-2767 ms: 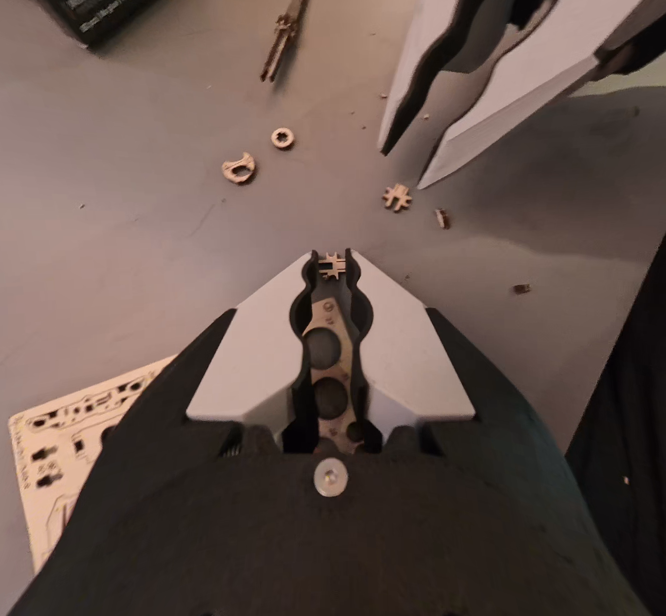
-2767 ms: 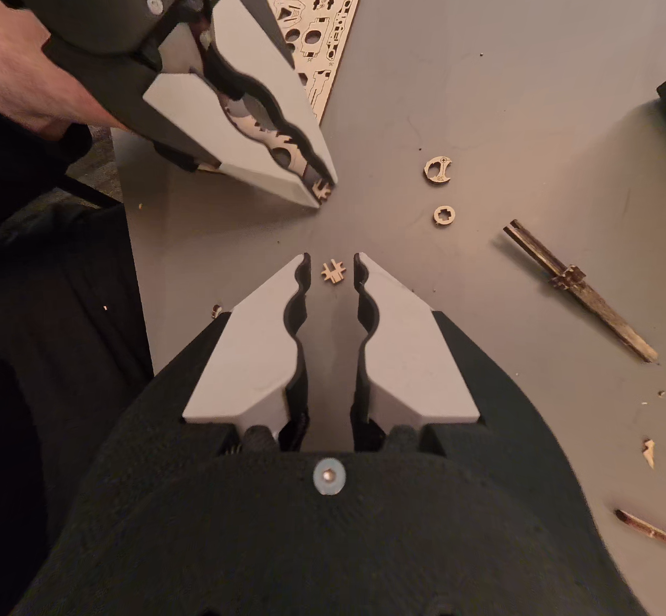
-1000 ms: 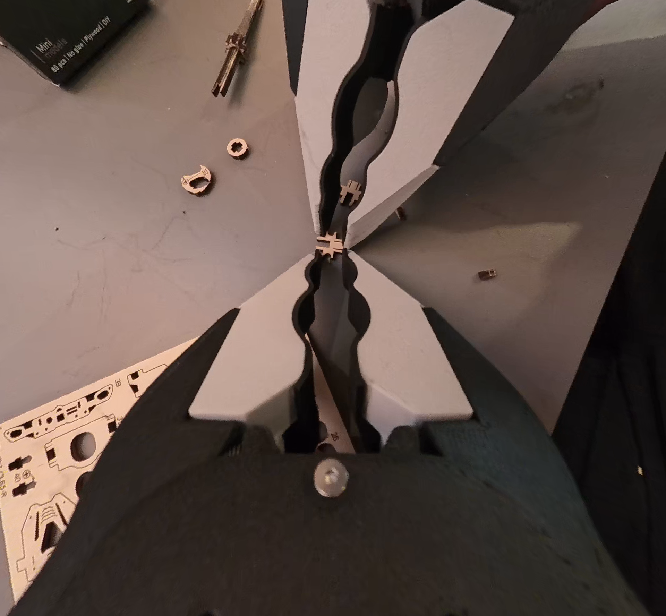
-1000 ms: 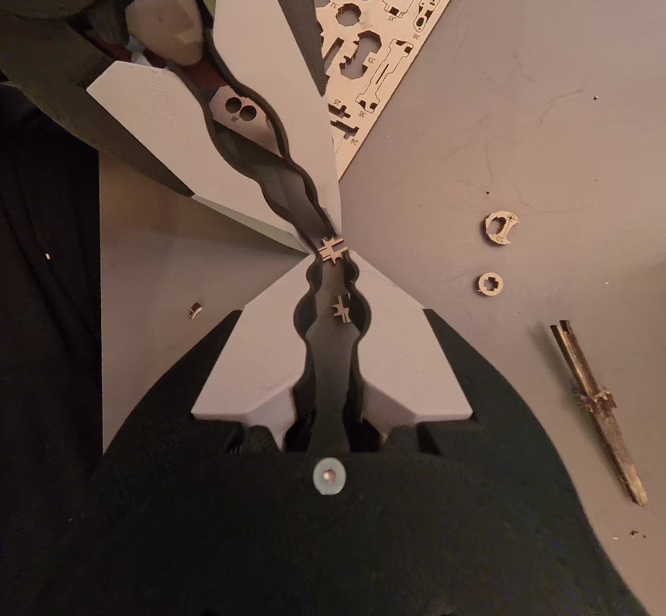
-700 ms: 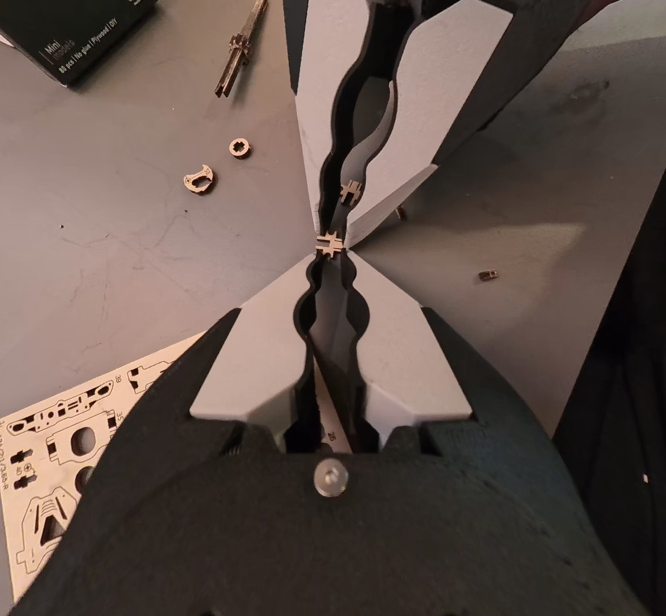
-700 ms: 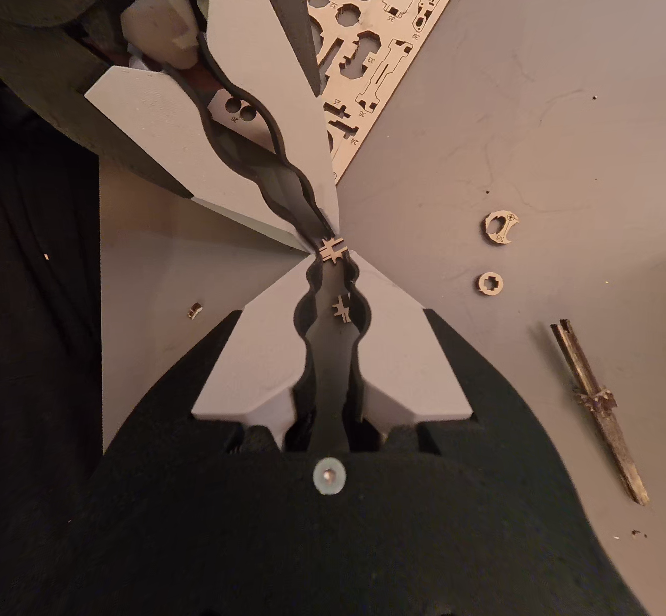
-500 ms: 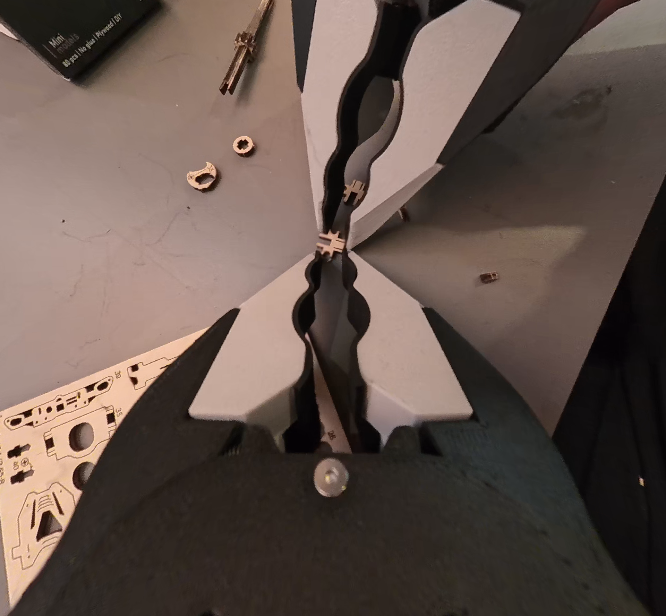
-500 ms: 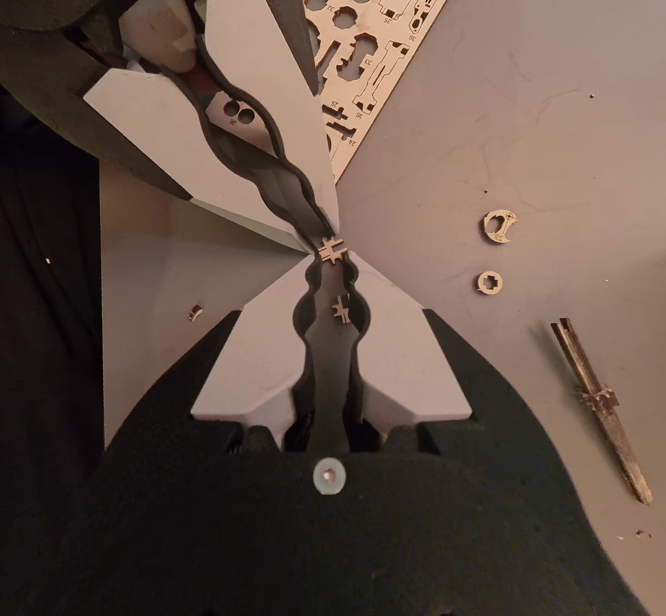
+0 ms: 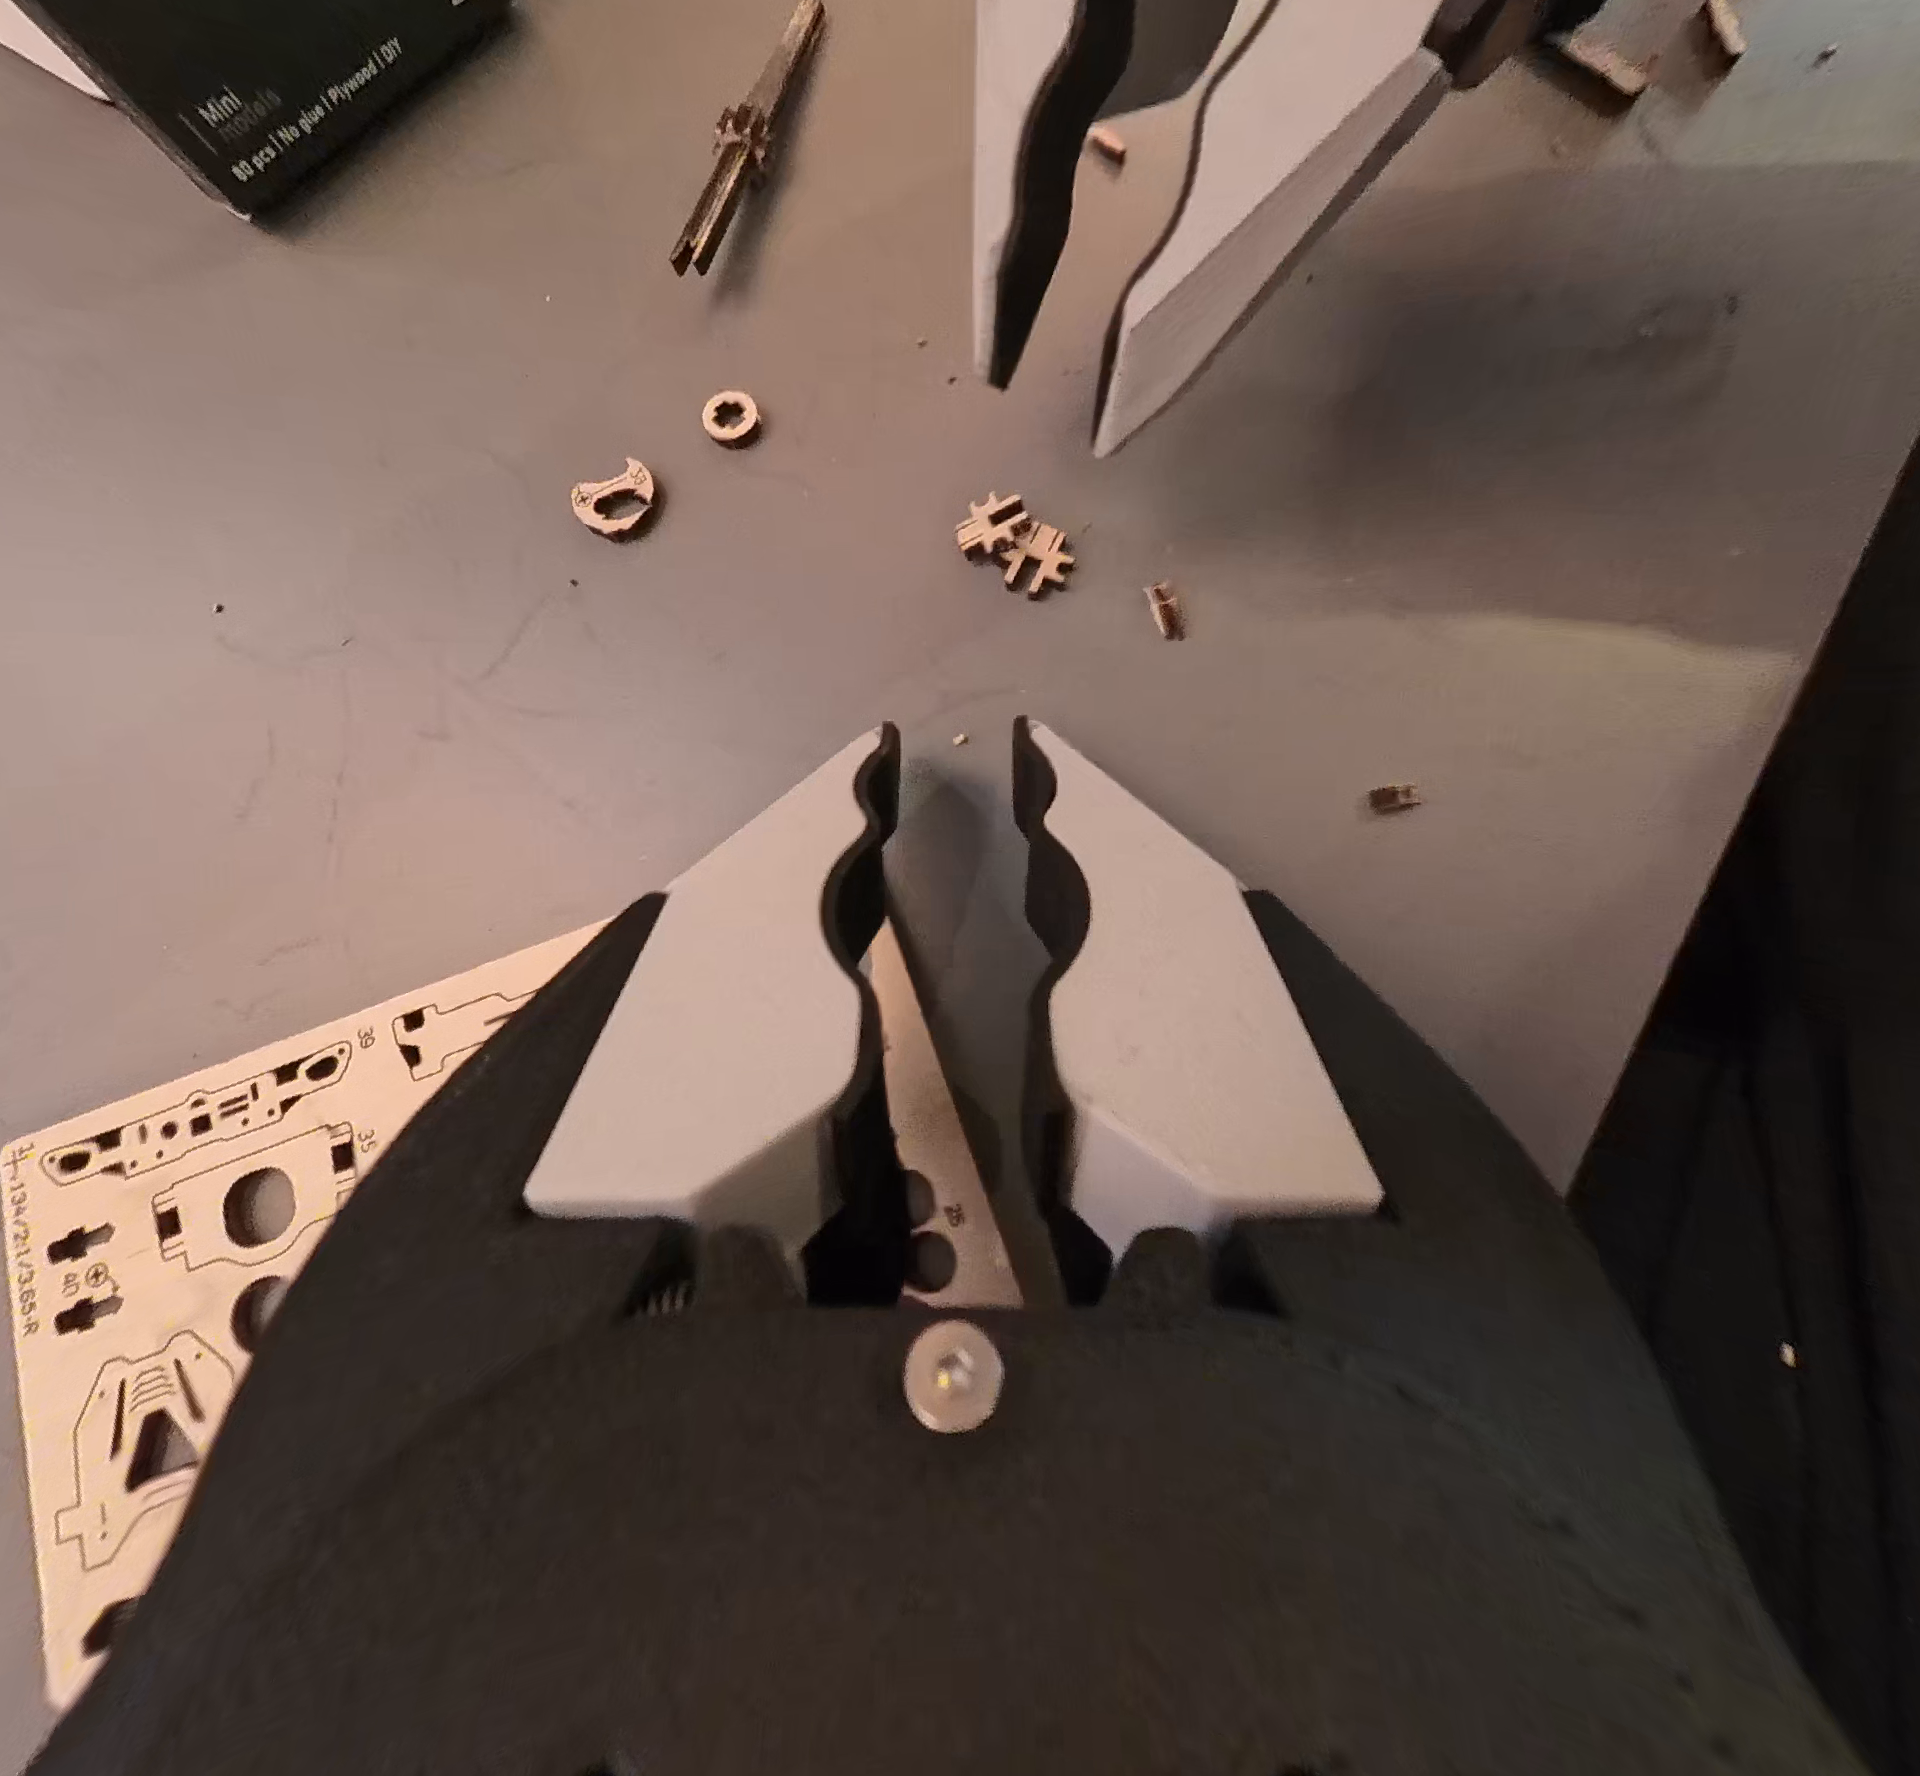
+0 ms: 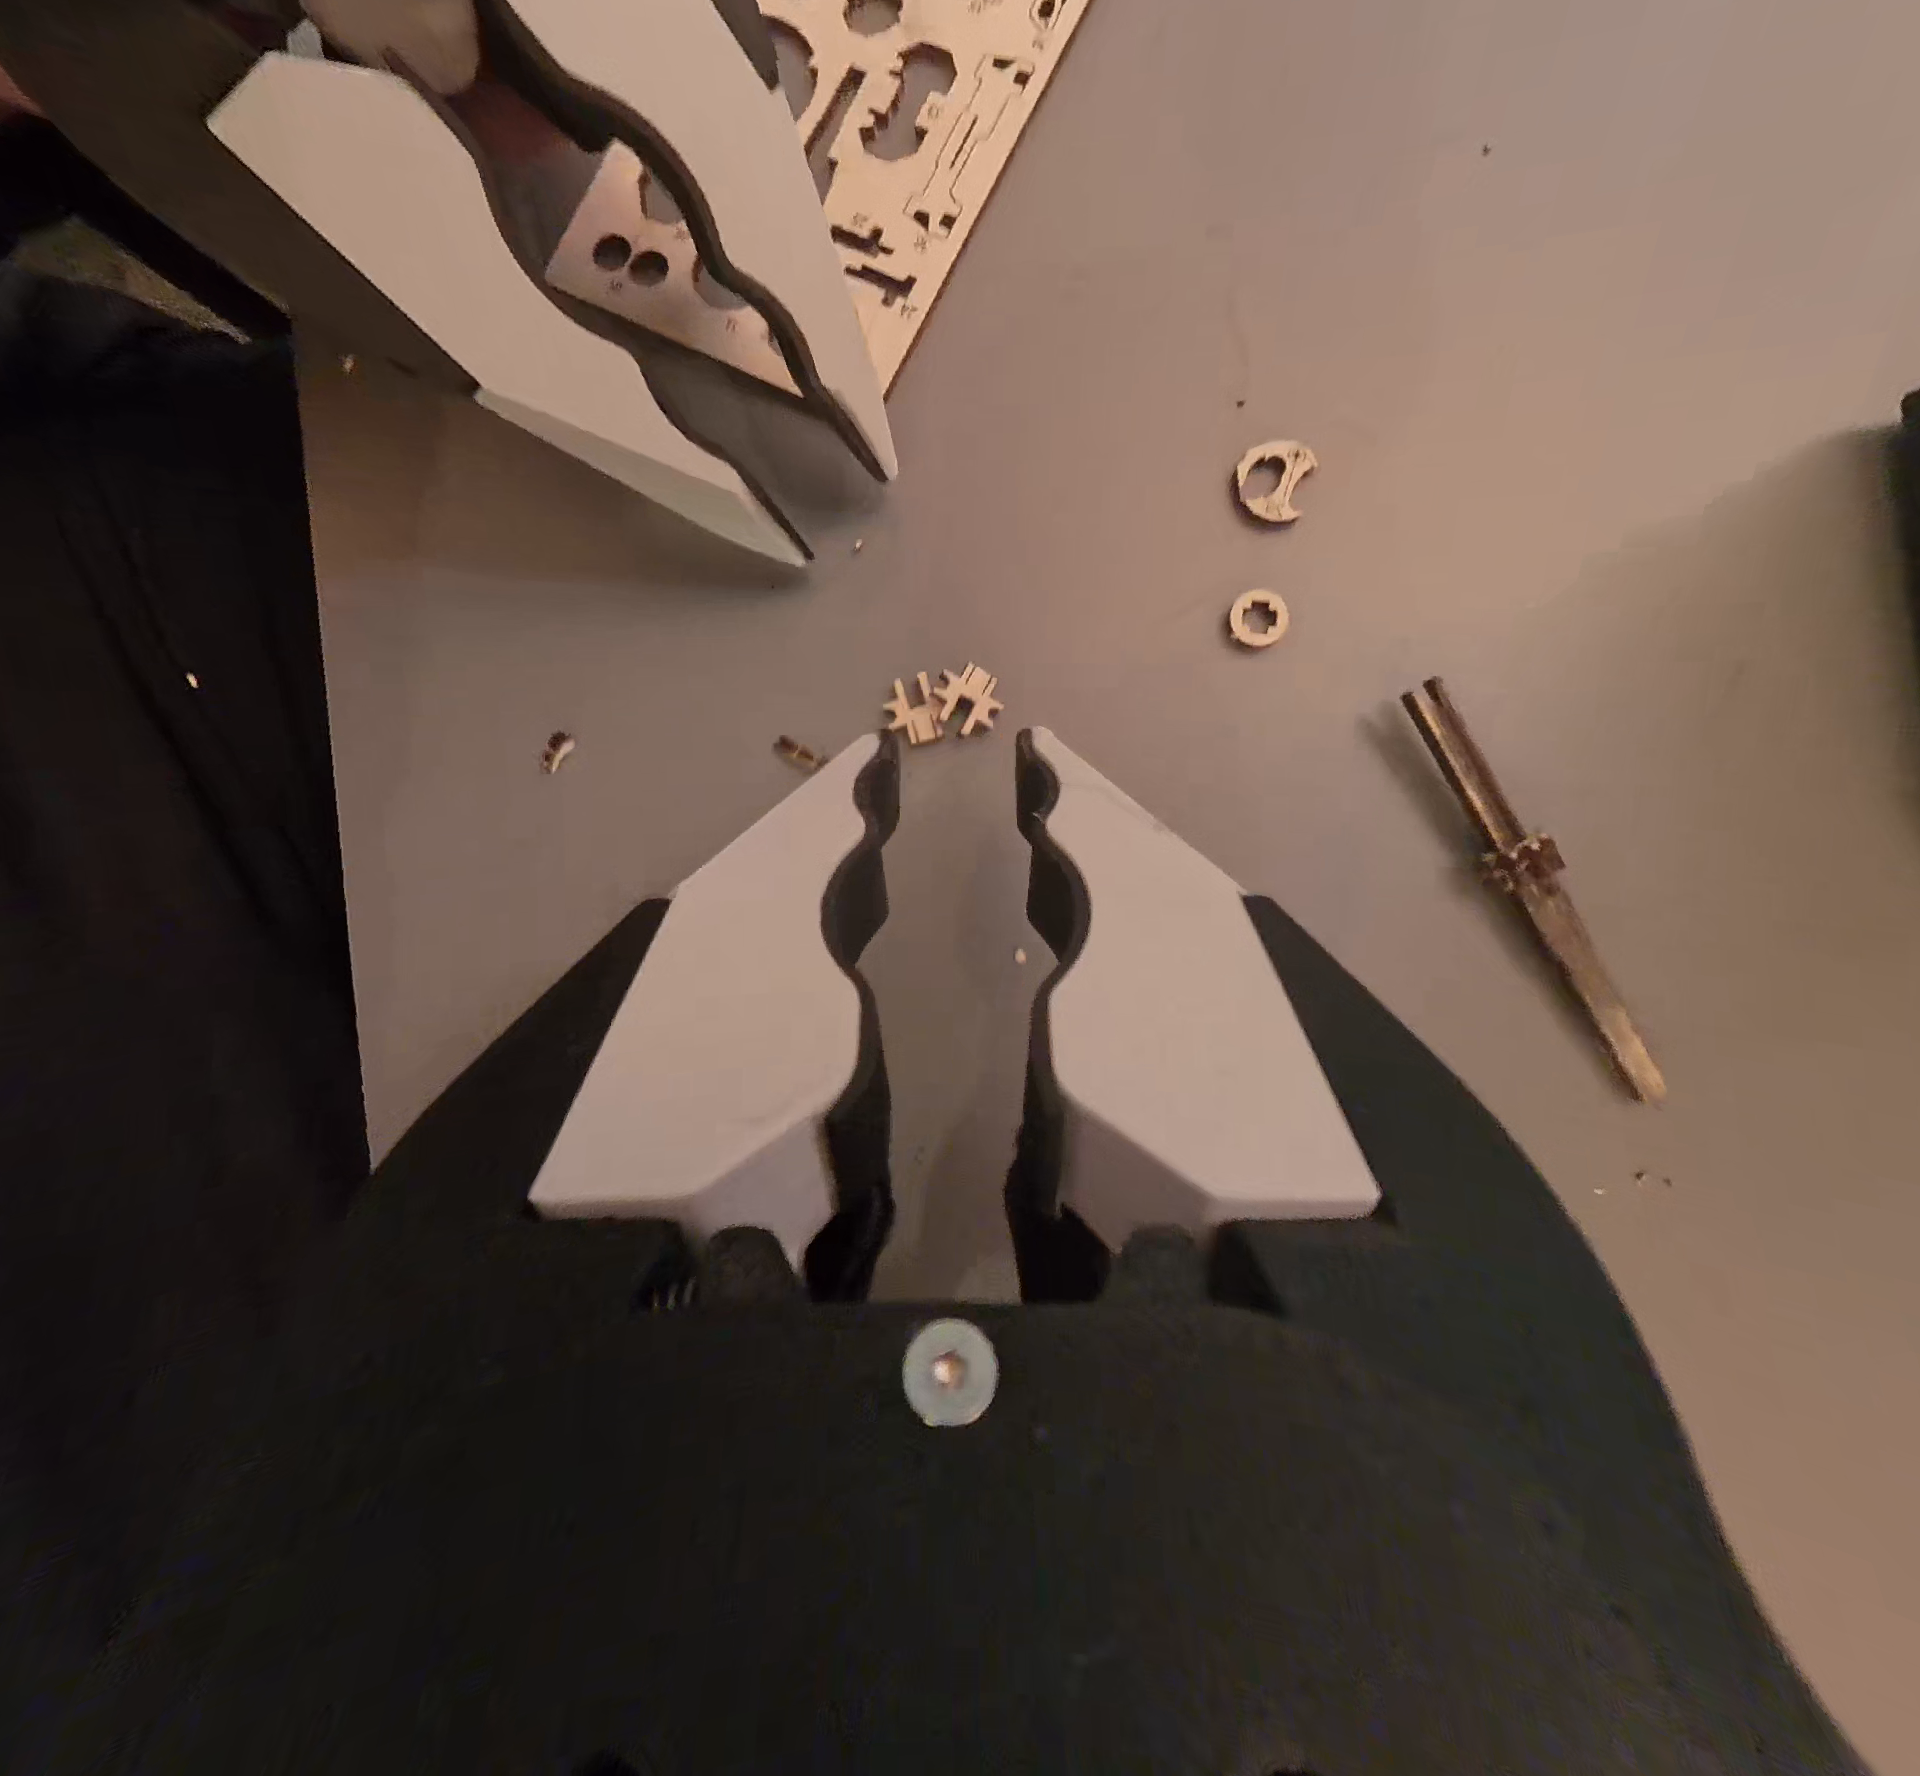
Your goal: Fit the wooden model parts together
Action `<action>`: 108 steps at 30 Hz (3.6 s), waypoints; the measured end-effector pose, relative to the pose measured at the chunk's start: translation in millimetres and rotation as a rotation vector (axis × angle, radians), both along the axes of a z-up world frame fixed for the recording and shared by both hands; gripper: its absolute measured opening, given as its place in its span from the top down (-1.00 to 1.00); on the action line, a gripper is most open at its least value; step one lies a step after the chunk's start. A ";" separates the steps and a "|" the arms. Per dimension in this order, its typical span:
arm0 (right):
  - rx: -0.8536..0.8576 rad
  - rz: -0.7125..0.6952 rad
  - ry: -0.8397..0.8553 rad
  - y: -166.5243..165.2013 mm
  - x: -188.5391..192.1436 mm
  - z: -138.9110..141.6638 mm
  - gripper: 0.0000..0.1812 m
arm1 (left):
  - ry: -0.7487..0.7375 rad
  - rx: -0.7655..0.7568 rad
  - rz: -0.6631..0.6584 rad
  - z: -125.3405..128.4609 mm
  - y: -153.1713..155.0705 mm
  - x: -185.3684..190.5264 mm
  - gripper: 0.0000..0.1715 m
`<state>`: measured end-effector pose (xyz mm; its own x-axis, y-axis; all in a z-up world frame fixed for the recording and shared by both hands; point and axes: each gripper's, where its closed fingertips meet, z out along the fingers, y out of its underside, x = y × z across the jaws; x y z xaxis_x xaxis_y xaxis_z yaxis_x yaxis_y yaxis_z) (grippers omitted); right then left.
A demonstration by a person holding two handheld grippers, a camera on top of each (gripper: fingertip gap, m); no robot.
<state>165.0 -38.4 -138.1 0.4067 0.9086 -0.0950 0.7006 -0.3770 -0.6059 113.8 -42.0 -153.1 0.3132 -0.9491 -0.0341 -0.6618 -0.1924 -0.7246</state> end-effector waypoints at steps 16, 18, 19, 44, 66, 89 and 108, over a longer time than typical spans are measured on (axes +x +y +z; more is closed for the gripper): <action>-0.064 -0.081 -0.028 6.9 -9.9 -21.1 0.76 | -0.003 -0.003 -0.005 -0.6 -9.6 20.7 0.79; -0.060 -0.075 -0.028 6.7 -10.5 -20.6 0.87 | -0.003 0.002 -0.002 -0.2 -9.0 20.9 0.79; -0.049 -0.075 -0.035 6.9 -9.9 -20.5 0.87 | -0.003 0.001 -0.002 -0.3 -9.0 21.5 0.80; -0.041 -0.088 -0.103 -23.7 17.0 6.9 0.59 | -0.060 -0.008 0.029 29.0 -5.0 -6.3 0.73; 0.086 -0.146 -0.005 -117.8 56.1 43.1 1.00 | -0.032 -0.057 0.539 7.9 48.9 -167.4 0.74; 0.127 0.008 -0.006 -171.0 0.4 43.3 0.98 | -0.203 -0.183 0.714 -1.1 66.0 -177.9 0.39; 0.092 0.041 0.135 -181.0 -20.6 53.0 0.93 | -0.216 -0.220 0.695 -3.1 67.4 -172.2 0.64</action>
